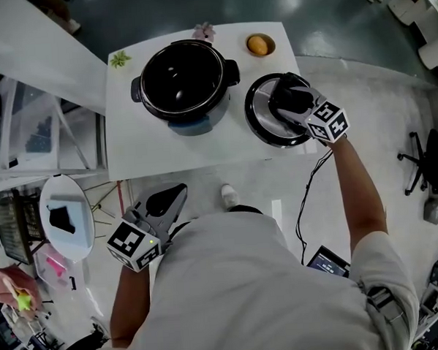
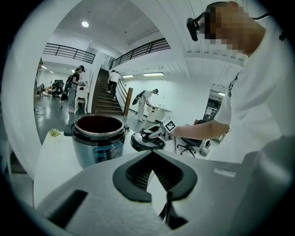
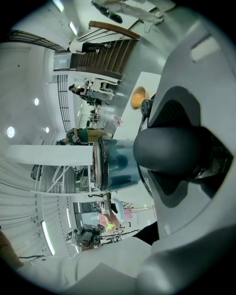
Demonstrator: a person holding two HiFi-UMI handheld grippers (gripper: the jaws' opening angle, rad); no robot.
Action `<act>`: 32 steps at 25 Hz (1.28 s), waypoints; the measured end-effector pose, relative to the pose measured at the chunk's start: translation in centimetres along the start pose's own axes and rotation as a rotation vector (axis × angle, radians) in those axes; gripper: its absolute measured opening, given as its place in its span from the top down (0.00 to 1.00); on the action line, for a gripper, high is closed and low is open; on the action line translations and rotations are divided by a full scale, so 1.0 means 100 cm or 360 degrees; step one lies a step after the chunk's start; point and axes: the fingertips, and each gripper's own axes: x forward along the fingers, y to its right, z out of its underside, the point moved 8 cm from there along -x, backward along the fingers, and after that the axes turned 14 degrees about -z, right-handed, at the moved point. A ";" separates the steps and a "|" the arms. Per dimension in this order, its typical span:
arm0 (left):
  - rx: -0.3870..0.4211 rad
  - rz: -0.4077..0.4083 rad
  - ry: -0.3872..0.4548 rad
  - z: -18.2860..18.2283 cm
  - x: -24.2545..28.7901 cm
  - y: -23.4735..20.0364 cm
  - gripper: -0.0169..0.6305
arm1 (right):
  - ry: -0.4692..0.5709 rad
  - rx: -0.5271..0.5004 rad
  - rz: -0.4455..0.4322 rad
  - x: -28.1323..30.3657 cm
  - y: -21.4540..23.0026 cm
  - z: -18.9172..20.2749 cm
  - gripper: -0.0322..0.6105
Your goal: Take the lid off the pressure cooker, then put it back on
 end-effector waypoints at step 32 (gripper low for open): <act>-0.0003 -0.0066 -0.0075 -0.008 0.026 0.005 0.96 | 0.0023 0.0009 0.0134 0.049 0.020 0.065 0.49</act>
